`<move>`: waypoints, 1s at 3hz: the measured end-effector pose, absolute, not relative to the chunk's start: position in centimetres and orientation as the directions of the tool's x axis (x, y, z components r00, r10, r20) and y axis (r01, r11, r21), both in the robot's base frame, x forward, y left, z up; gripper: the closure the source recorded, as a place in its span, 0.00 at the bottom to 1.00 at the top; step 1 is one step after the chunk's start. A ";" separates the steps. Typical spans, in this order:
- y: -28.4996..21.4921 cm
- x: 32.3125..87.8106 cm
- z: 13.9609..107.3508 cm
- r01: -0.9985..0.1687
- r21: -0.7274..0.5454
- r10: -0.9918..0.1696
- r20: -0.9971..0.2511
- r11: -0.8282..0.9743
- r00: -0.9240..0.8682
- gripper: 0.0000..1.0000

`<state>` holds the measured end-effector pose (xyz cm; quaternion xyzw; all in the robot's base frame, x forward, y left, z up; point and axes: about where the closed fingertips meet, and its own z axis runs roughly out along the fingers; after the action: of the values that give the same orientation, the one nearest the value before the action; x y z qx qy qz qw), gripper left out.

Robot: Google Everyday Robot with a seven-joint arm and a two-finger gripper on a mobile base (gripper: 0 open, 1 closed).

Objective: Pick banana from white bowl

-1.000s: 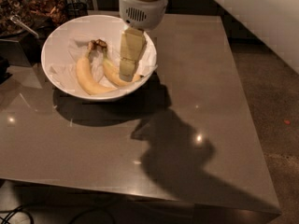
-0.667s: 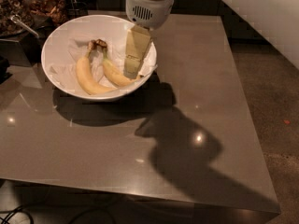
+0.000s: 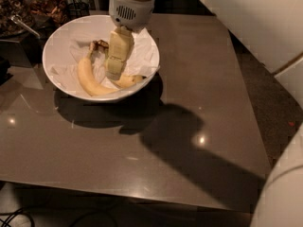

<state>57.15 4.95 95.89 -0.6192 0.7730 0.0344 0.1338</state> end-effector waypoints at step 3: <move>6.7 60.1 93.2 -0.956 -0.027 -0.932 -0.232 0.293 -0.279 0.28</move>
Offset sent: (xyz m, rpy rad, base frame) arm 0.0177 0.0075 -0.0229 -0.0247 0.1319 -0.0521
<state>60.06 6.67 93.21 -0.5916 0.7976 0.0587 0.1020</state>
